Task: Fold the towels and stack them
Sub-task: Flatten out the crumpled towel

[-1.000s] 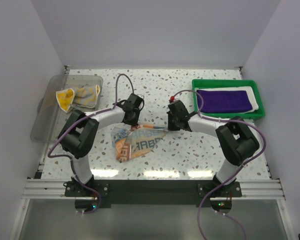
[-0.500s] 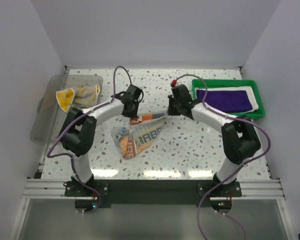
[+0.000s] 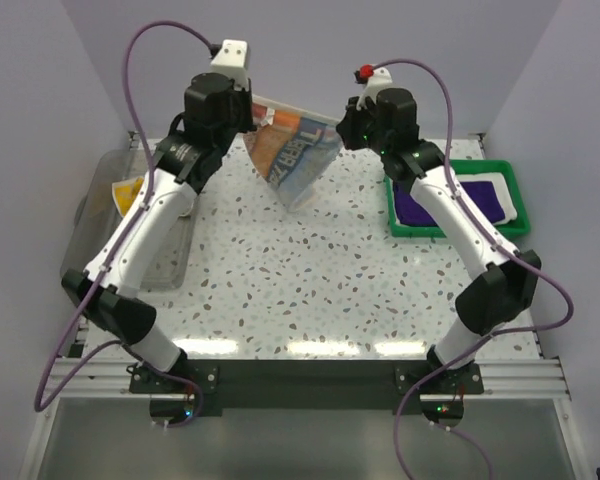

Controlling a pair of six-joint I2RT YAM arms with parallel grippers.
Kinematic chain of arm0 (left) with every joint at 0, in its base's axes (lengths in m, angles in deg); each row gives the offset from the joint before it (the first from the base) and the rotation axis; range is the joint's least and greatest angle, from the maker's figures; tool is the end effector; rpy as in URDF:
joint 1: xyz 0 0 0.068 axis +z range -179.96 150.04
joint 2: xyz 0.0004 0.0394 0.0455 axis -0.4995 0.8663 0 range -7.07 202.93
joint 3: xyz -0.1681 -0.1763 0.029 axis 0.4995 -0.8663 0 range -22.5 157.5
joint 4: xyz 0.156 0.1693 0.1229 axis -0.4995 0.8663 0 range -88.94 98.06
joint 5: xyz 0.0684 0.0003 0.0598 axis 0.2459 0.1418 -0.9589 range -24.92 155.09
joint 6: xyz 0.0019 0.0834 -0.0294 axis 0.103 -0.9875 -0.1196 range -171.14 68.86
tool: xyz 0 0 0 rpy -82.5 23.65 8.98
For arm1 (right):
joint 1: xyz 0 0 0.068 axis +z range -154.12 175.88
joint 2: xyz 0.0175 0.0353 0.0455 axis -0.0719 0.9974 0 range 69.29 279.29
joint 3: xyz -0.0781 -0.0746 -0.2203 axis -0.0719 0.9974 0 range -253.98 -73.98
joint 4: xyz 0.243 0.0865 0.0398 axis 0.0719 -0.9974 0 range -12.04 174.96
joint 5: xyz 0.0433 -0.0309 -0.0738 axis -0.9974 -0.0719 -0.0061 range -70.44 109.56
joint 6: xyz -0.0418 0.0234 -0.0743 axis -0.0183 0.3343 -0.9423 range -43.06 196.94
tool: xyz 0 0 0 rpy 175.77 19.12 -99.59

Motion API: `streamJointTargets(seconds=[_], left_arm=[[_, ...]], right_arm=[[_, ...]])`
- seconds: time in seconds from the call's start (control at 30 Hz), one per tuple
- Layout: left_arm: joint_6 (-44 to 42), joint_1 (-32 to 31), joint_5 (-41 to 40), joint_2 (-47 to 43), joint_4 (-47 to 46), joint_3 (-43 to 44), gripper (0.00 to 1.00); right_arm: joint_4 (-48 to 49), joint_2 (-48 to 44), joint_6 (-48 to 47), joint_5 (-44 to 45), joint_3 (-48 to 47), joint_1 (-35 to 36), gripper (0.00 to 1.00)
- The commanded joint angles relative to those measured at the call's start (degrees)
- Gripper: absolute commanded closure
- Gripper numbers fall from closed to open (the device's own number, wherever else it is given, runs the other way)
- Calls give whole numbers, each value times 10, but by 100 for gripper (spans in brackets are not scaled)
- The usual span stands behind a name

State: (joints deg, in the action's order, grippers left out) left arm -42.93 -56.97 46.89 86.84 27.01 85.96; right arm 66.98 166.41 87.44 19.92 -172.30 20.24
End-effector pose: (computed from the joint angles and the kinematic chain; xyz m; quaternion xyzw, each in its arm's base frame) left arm 0.3706 -0.1613 0.4386 0.0260 0.7702 -0.0726 0.6331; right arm 0.3996 0.1805 0.3683 -0.0950 0.7970 0.1762 0.5698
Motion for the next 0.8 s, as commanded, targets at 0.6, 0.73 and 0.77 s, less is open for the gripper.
streamJointTargets(seconds=[0.6,0.73,0.77], left_arm=[[-17,-96,55,-372,-47,-226,100],[2,-96,33,-322,-22,-203,100],[5,-96,-2,-309,-21,-202,100]], right_arm=[[-179,-330,-131,-190,38,-7,100],[-171,-300,-120,-143,34,-7,100],[-171,-289,-120,-113,31,-7,100]])
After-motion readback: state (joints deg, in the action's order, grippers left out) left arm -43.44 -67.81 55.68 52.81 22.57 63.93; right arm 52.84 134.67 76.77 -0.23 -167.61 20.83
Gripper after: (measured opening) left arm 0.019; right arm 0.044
